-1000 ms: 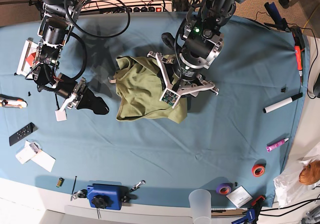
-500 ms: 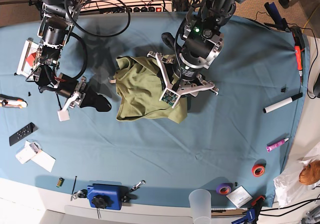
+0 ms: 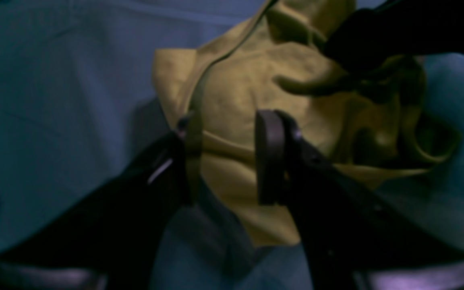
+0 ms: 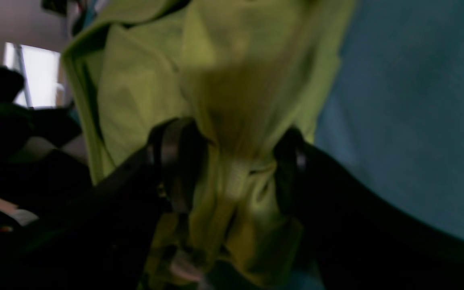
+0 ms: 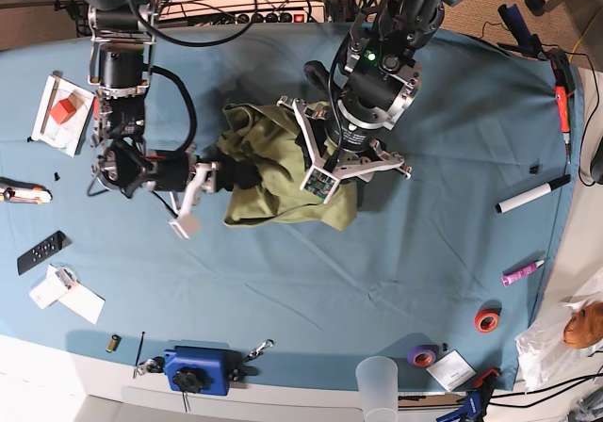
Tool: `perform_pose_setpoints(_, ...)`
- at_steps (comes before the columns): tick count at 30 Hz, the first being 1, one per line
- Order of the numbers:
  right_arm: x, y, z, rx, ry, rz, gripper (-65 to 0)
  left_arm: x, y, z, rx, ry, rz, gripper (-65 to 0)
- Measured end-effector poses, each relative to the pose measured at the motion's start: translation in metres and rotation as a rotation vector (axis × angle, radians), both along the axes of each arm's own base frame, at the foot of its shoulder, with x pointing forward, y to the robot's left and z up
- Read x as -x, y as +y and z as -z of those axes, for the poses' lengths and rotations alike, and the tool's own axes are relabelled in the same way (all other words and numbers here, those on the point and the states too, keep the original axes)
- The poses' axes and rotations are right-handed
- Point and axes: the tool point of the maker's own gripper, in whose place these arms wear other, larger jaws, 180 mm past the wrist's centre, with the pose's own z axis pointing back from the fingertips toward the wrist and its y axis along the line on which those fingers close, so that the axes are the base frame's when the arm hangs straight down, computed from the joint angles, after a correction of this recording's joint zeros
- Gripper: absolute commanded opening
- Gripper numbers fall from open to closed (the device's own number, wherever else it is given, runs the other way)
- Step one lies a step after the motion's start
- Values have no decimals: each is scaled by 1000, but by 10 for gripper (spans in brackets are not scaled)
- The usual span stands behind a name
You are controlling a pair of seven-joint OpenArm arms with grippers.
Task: Layout the t-shirt on the table in an organized manner, then fold the t-shirt properly
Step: 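Grasp the bundle's edge with the right gripper and raise the left gripper, then drag and fold the bundle's edge with the right gripper to square it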
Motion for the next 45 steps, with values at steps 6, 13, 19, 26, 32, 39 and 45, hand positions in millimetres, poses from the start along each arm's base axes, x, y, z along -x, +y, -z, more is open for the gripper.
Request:
perform_pose_setpoints(6,2,20,-11,50,-83,-52,-354,0,0,0,0,0,0,-444)
perform_pose_setpoints(13,14,26,19,220,-52,-134,-593,1,0,1,-2,5,0,-444)
perform_pose_setpoints(19,14,29,19,258,-91,-195,-650,6,6,5,-6,50,-38,-444)
perform_pose_setpoints(26,-29,-3,-1,467,-172,-212,-650,33,9,-13,65,42,-54,-444)
perform_pose_setpoints(32,-79,-45,-56,566,-296,-146,-650,49,12,-24,109,30,-62,-444)
perform_pose_setpoints(39,-92,-48,-79,586,-345,-185,-650,53,16,-19,89,42,-57,-444)
perform_pose_setpoints(45,-72,-21,-49,585,-278,-320,-650,52,16,-20,91,36,-58,-444)
